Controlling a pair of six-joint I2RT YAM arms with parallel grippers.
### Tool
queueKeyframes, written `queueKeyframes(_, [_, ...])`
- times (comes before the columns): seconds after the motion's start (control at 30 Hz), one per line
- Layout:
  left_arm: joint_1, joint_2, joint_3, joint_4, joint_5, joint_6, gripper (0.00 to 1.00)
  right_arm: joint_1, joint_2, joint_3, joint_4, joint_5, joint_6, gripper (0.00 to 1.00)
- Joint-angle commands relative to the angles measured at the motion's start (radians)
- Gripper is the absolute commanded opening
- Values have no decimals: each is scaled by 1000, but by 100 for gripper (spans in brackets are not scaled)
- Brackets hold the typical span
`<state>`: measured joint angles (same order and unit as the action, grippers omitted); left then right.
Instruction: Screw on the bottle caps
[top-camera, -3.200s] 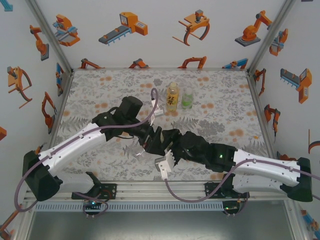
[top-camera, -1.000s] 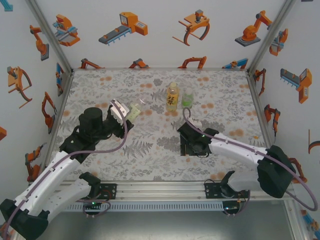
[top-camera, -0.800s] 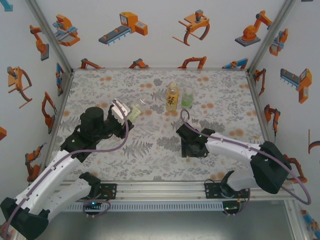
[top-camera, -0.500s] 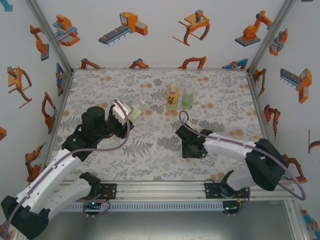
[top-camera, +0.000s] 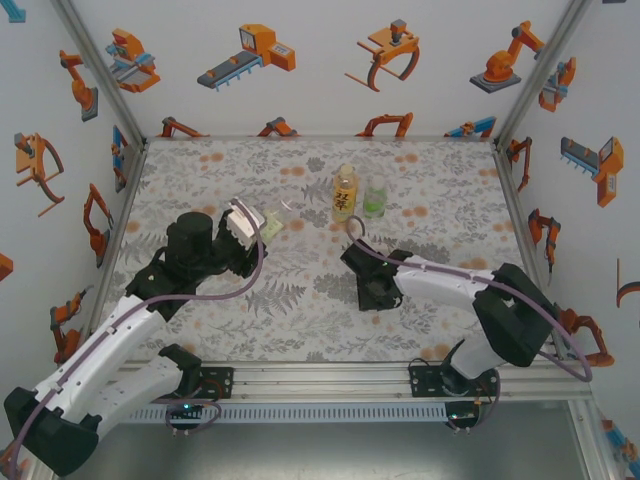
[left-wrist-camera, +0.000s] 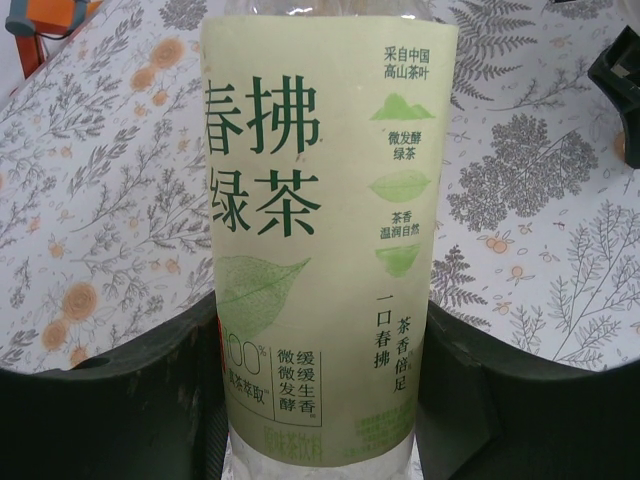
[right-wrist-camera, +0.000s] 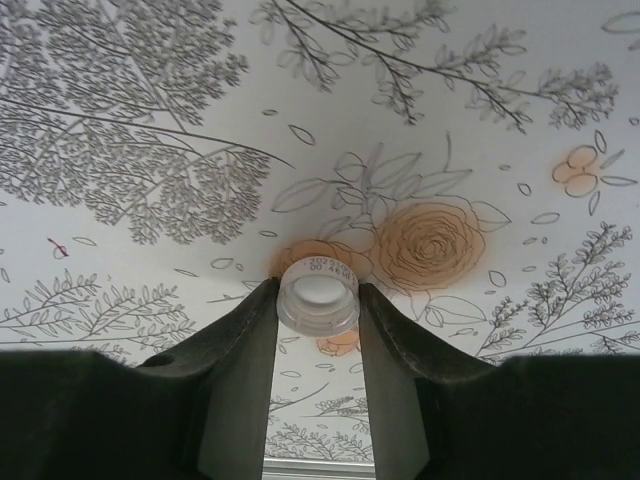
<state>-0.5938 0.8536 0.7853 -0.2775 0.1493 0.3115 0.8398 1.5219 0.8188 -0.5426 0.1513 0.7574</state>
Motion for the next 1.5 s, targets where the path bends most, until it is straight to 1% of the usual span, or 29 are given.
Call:
queueKeyframes(0.0, [9,-1,37,-3,-10,22,4,29,53,90,-4,-9,-28,37])
queueKeyframes(0.27, [8,-7,37,-19,-34,28,6,84,254,329,-9,-54,-72,37])
queueKeyframes(0.43, [8,-18,31,-13,-50,32,7,89,337,413,-17,-59,-94,36])
queueKeyframes(0.53, [8,-19,31,-14,-57,34,7,90,365,435,-27,-61,-103,37])
queueKeyframes(0.7, [8,-17,34,-14,-58,35,8,91,355,446,-49,-58,-106,46])
queueKeyframes(0.83, [8,-11,34,-20,-62,34,9,91,319,445,-58,-58,-106,48])
queueKeyframes(1.07, [8,-7,35,-15,-56,34,9,100,294,445,-42,-64,-105,45])
queueKeyframes(1.47, [9,-1,35,-17,-60,34,10,105,316,462,-40,-66,-111,42])
